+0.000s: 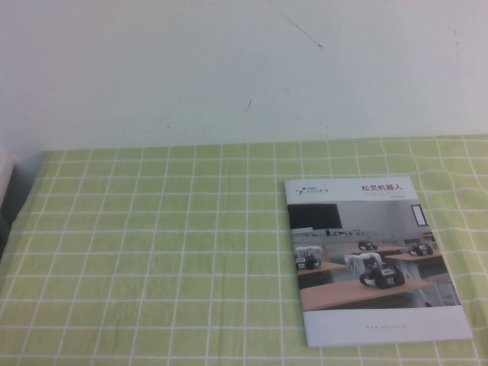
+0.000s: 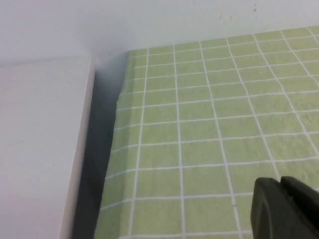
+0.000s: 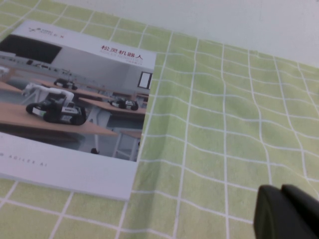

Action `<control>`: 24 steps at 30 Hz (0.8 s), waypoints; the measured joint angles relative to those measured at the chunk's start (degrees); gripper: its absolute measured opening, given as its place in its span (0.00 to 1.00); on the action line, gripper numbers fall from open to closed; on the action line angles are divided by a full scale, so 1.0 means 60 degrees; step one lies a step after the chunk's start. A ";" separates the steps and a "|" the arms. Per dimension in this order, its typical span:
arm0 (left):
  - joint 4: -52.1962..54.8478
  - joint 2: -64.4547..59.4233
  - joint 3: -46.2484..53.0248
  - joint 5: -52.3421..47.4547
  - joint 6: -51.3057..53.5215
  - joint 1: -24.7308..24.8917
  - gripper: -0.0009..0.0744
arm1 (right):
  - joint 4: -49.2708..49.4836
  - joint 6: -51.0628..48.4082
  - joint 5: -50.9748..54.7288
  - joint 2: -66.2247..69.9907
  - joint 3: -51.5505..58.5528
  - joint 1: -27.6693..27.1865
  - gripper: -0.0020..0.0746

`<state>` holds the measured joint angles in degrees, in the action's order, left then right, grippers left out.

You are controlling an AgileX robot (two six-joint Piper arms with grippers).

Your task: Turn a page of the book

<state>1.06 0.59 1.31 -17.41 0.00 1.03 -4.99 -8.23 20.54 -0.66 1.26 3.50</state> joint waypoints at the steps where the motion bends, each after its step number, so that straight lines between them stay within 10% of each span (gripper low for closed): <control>1: -0.0119 0.0000 0.0000 0.0000 0.0000 0.0000 0.01 | 0.0000 0.0000 0.0000 0.0000 0.0000 0.0000 0.02; 12: -0.7891 0.0000 0.0000 0.0884 -0.1119 0.0000 0.01 | 0.7748 0.1985 -0.0608 0.0000 0.0063 0.0000 0.02; 24: -0.8418 0.0000 0.0000 0.0947 -0.0687 0.0000 0.01 | 0.8469 0.0451 -0.0968 0.0000 0.0063 0.0000 0.02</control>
<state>-49.45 0.59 1.31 -11.72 -4.12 1.03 45.82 -5.52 14.73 -0.66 1.64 3.50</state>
